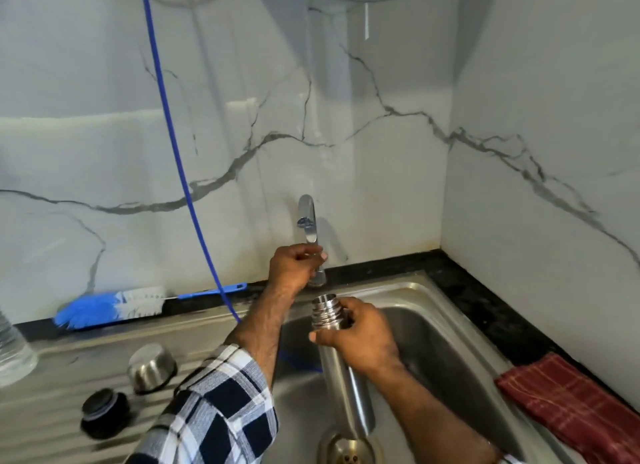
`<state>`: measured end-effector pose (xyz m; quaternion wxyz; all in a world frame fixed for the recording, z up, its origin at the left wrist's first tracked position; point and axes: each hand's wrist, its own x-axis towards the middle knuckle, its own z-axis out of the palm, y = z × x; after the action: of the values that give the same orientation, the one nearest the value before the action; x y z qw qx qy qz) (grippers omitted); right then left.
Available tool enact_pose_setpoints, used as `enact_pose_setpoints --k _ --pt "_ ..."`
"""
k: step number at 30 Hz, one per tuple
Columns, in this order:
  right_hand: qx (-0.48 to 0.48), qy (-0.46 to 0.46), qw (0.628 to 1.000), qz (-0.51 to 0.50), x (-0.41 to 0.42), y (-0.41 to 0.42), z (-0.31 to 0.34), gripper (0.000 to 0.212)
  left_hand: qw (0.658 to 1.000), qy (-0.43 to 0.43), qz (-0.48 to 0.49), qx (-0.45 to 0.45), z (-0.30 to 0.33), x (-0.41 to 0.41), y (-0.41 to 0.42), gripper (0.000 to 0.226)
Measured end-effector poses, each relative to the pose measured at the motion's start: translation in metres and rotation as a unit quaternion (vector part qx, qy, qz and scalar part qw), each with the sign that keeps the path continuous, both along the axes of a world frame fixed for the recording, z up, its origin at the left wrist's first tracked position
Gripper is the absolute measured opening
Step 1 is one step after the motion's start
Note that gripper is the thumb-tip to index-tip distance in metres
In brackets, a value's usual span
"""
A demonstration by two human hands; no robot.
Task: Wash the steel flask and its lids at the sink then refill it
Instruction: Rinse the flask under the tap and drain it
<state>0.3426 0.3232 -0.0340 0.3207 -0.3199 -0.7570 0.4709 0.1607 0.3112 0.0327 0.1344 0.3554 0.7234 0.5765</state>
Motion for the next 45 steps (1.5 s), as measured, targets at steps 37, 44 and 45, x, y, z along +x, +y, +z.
enact_pose_setpoints --k 37,44,45 --pt "-0.025 -0.008 0.999 0.031 -0.016 -0.016 -0.012 0.072 0.977 -0.099 0.166 0.089 -0.047 0.032 -0.135 0.012" --pt "-0.024 0.007 1.0 0.02 -0.017 -0.016 -0.01 0.079 0.982 -0.089 0.147 0.075 -0.048 0.037 -0.134 0.012" --pt "-0.022 0.008 1.0 0.02 -0.017 -0.016 -0.009 0.079 0.982 -0.088 0.146 0.074 -0.048 0.038 -0.134 0.012"
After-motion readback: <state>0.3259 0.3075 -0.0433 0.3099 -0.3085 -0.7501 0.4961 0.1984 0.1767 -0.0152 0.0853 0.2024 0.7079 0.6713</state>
